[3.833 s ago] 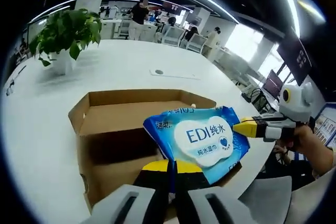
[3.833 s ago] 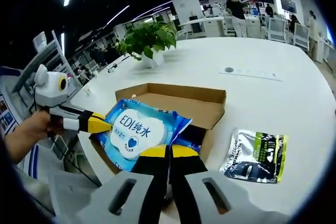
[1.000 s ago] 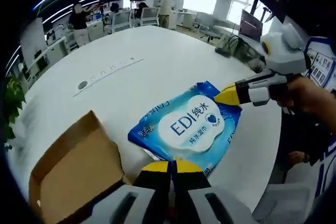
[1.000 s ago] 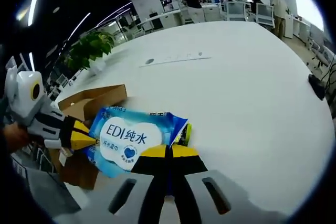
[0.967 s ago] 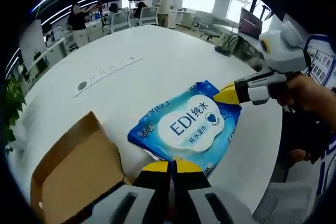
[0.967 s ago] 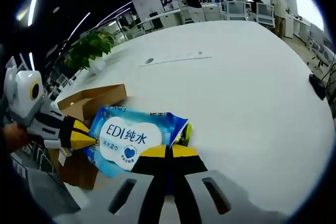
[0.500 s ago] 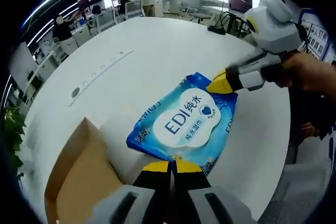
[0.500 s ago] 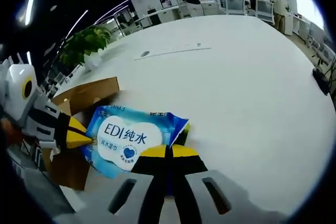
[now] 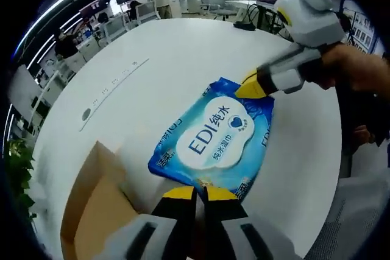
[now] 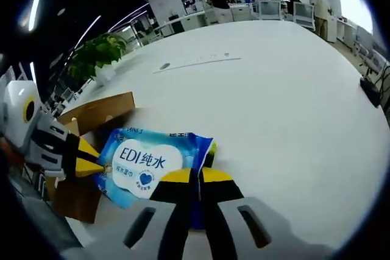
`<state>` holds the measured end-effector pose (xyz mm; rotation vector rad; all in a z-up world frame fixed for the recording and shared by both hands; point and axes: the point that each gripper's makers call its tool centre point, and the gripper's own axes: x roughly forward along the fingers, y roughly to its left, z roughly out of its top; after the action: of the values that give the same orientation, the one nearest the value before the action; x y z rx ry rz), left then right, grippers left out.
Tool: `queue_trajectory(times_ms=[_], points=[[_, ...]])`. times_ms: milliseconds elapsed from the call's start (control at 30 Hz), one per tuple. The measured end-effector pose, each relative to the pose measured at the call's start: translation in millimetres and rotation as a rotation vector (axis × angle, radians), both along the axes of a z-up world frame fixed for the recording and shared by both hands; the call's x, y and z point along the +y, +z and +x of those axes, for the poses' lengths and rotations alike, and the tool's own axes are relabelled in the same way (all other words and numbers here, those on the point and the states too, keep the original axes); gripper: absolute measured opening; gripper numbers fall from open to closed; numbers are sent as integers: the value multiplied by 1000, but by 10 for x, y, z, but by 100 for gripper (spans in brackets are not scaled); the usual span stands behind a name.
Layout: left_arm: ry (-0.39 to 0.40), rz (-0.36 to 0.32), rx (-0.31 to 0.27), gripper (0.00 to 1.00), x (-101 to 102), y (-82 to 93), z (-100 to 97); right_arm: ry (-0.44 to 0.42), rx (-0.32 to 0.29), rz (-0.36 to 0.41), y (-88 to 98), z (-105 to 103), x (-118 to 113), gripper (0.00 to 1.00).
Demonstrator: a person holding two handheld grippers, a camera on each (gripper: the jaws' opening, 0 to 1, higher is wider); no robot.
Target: Operate the shoe box by opening the lid, removing the specified soft item, and placing it in the target area until the item is outside and the box remains undamaged.
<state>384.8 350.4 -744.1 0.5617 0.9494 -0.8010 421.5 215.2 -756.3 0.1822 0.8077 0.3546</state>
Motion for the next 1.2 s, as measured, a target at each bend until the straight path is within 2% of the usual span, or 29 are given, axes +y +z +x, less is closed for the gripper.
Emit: queue_trajectory(times_ms=[167,333,400,767,867,1200], points=[[19,-34,-2,14,17,69,-23,16,-24,-31,42,-20,-10,12],[35,-107,-11,21,-9,209,-83,29,-35,-45,136,-79,-22,20],[67,-156,1,22,-28,266,-120,35,-45,-62,178,-105,-42,22],[68,-223,-16,28,73,475,-272,87,-55,-110,349,-295,-14,33],[110,-295,14,28,122,563,-319,106,-66,-138,443,-348,3,35],[115,-310,9,29,437,629,-398,160,-114,-168,725,-421,196,37]])
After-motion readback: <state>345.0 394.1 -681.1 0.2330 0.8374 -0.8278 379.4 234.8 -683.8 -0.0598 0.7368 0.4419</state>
